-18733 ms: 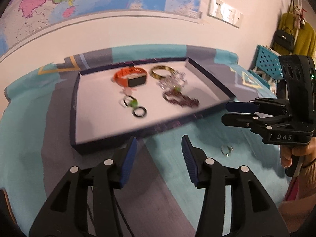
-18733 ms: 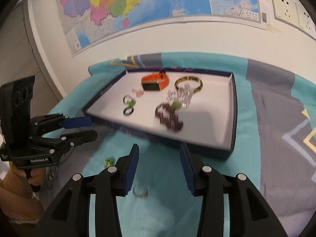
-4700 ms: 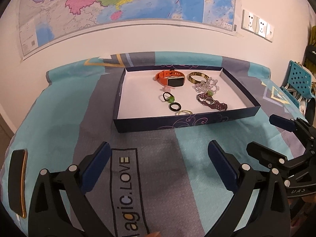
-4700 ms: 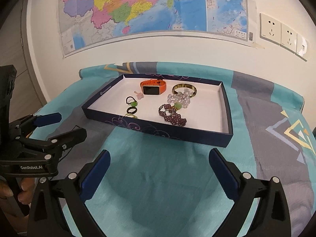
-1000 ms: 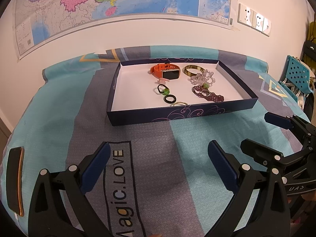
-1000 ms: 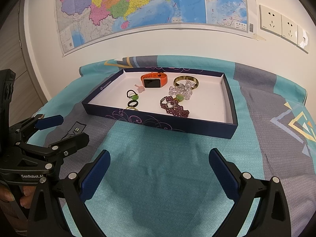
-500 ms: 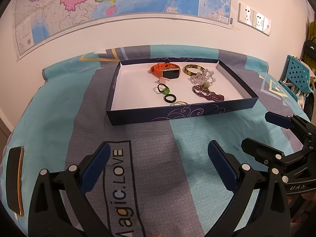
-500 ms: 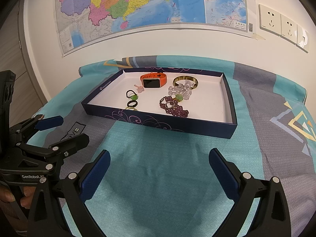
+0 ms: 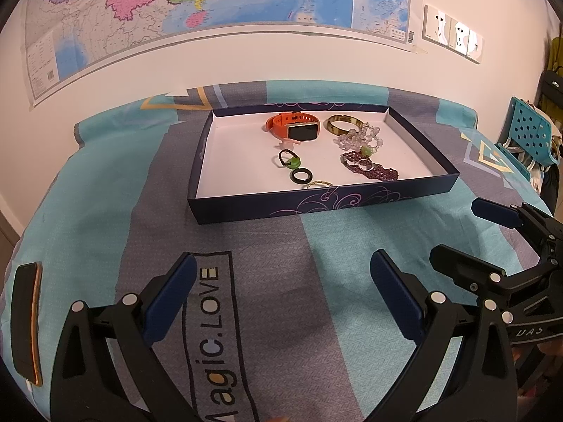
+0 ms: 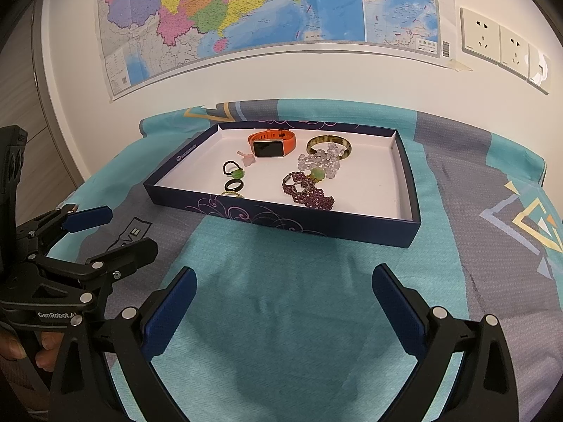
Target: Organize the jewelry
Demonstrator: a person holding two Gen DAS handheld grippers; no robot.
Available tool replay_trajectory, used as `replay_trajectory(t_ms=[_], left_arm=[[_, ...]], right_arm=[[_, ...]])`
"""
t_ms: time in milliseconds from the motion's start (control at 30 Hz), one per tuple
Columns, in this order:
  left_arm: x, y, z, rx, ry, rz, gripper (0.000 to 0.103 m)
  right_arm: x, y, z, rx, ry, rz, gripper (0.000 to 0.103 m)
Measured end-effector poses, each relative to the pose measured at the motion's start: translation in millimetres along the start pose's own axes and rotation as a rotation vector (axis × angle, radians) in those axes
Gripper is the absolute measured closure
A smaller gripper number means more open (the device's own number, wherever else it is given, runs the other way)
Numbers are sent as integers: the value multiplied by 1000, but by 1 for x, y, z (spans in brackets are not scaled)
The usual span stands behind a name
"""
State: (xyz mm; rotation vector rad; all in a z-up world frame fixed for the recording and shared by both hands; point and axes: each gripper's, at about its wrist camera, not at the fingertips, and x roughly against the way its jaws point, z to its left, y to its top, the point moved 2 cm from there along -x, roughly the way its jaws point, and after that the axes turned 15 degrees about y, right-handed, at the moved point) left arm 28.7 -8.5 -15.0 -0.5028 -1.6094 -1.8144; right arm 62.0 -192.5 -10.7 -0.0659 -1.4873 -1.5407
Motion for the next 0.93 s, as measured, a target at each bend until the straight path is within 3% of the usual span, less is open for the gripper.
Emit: replay_trajectory(t_ms=[700,933], left_arm=[[0,2,-2,8,-22,-3,6],[-18,-3,12,28,-2,71,6]], right_arm=[[1,1,-2,11,-6,10,6],[12,2,-49,10,-121,64,7]])
